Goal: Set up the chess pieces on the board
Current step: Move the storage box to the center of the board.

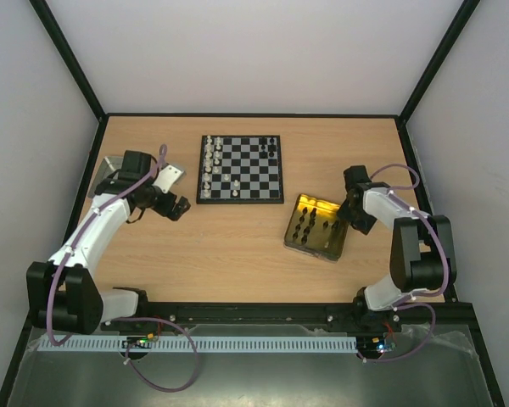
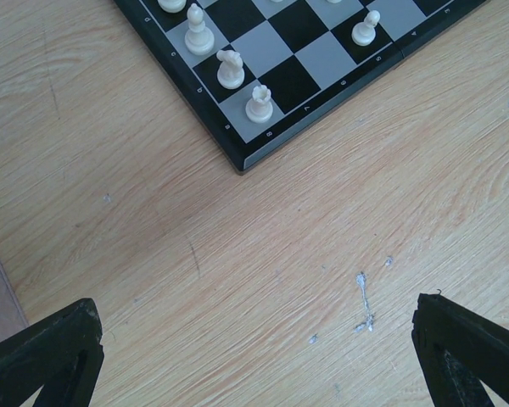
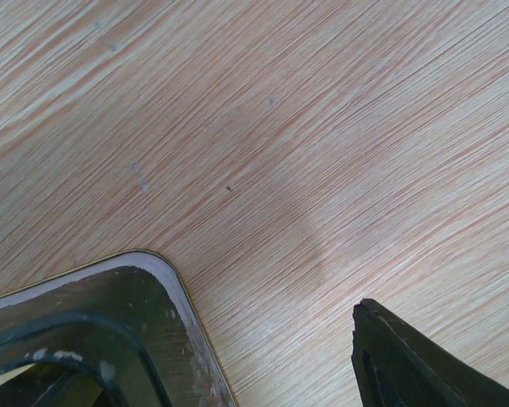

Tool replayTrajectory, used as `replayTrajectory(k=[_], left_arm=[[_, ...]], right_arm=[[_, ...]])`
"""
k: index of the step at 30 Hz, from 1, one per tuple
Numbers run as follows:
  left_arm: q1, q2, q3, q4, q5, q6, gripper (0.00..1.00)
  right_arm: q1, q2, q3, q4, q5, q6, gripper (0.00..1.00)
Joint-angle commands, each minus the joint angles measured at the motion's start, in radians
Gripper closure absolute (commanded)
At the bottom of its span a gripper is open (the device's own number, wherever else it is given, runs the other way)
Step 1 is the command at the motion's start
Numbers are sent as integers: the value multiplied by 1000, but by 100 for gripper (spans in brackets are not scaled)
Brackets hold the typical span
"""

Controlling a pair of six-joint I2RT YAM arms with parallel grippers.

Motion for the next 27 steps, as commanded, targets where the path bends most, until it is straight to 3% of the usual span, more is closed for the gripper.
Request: replayTrajectory(k=[1, 9, 27], left_arm=[[-2, -3, -20, 13, 22, 13, 1], [-2, 12, -12, 48, -13, -5, 0], [-3, 216, 180, 109, -110, -129, 0]], right_arm=[[-26, 25, 29, -4, 15, 30, 36], [-33, 61, 96, 9, 57, 61, 33], [-63, 179, 264, 3, 69, 41, 26]])
